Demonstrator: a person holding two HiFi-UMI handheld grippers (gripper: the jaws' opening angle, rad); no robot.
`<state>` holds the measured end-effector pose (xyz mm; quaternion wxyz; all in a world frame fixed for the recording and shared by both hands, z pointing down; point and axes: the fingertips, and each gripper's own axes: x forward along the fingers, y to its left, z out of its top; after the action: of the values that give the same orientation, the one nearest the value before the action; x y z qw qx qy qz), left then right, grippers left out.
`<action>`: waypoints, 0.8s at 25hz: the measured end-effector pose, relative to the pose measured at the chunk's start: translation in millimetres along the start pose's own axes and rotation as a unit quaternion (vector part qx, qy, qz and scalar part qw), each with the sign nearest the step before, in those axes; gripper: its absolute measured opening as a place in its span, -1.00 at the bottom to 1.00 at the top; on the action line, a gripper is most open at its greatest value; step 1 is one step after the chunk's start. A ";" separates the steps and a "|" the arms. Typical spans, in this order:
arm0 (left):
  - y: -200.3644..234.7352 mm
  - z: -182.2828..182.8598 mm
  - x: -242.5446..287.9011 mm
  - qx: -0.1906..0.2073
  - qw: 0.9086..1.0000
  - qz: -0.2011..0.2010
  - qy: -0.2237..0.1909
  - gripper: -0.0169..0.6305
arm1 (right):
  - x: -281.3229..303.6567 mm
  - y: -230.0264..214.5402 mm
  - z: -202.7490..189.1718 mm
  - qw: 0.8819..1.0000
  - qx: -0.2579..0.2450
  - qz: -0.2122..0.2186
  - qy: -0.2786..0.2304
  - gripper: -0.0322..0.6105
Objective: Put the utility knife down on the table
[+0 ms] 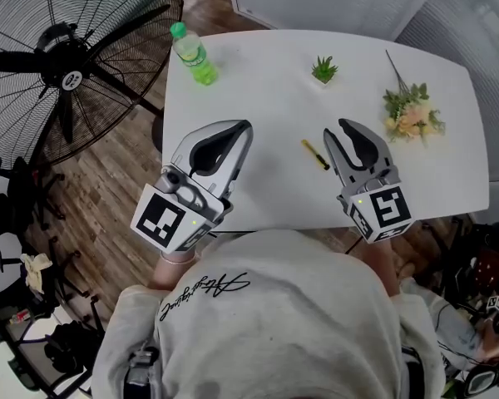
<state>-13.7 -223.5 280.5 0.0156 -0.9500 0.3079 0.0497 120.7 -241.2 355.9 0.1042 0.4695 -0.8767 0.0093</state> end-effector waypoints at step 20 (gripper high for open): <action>3.3 -0.2 1.1 -0.002 1.000 0.001 -0.001 -0.95 | -24.4 7.6 62.3 0.994 -0.013 0.014 -0.111 -0.56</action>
<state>-14.7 -226.8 280.6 0.0140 -0.9498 0.3083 0.0516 116.6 -224.1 290.8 0.0119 0.4537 -0.8895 -0.0528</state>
